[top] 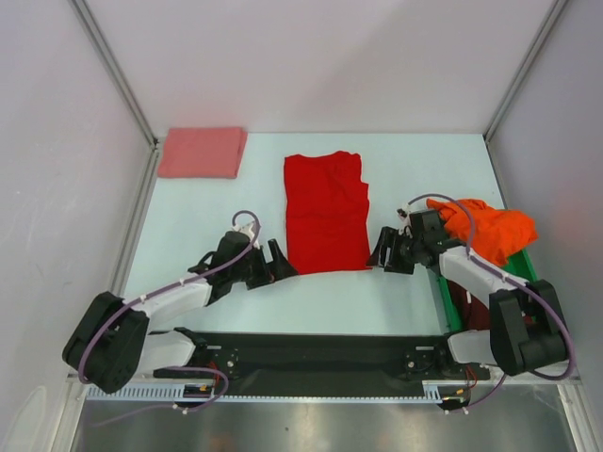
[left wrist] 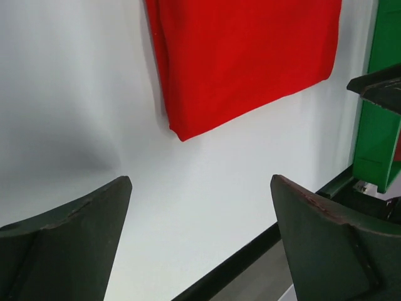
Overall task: Fold and stack the t-shirts
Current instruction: Fold the tshirt
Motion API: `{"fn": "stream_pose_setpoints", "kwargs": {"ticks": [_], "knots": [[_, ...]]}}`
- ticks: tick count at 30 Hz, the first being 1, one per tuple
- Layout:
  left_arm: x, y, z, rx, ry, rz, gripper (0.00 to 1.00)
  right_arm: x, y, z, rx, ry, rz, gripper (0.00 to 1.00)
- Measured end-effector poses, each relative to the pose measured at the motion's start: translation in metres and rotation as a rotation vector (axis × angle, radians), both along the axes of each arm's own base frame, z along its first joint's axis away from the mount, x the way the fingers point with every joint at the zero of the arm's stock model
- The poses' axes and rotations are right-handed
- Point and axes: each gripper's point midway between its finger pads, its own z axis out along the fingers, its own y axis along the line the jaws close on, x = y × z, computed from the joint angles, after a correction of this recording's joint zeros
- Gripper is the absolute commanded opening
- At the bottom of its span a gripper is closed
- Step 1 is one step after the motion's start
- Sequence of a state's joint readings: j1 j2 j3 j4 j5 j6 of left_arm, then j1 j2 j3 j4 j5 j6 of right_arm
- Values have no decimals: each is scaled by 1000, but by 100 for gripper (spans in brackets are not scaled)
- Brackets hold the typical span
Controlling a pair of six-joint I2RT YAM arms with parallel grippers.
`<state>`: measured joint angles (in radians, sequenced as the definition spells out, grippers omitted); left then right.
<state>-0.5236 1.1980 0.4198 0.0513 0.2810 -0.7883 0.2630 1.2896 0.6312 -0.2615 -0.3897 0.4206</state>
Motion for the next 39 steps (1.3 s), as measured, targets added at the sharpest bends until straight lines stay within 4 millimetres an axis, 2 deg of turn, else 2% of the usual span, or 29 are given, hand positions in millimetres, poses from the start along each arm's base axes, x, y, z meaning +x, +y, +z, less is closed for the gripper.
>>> {"fn": "stream_pose_setpoints", "kwargs": {"ticks": [5, 11, 13, 17, 19, 21, 23, 24, 26, 27, 28, 29, 30, 35, 39], "knots": [[2, -6, -15, -17, 64, 14, 88, -5, -4, -29, -26, 99, -12, 67], [14, -21, -15, -88, 56, 16, 83, 11, 8, -29, 44, 67, 4, 60], [17, -25, -16, -102, 57, 13, 78, 15, 11, -30, 58, 60, 8, 58], [20, -28, -17, -119, 62, 19, 77, 16, 12, -30, 61, 59, 3, 54], [20, -28, -18, -120, 64, 21, 72, 16, 11, -32, 57, 62, 0, 48], [20, -28, -20, -118, 71, 26, 70, 17, 11, -34, 58, 71, -5, 47], [22, -29, -21, -116, 76, 27, 56, 19, 13, -35, 68, 74, -4, 39], [22, -28, -24, -107, 83, 31, 45, 19, 13, -36, 69, 78, -5, 38], [21, -26, -30, -95, 101, 37, 34, 19, 14, -37, 74, 83, -5, 28], [20, -26, -33, -90, 108, 37, 22, 19, 14, -38, 72, 86, -5, 24], [20, -25, -35, -85, 112, 38, 14, 19, 14, -40, 70, 90, -8, 17], [19, -24, -37, -76, 117, 41, 5, 19, 14, -40, 67, 92, -9, 15], [18, -23, -39, -69, 123, 41, 0, 18, 14, -41, 63, 97, -10, 12], [15, -17, -37, -26, 100, 39, 0, 11, 19, -41, 44, 103, 8, 7], [0, -11, -32, 28, 78, 24, 0, -8, 26, -34, 20, 109, 44, 5]]}}
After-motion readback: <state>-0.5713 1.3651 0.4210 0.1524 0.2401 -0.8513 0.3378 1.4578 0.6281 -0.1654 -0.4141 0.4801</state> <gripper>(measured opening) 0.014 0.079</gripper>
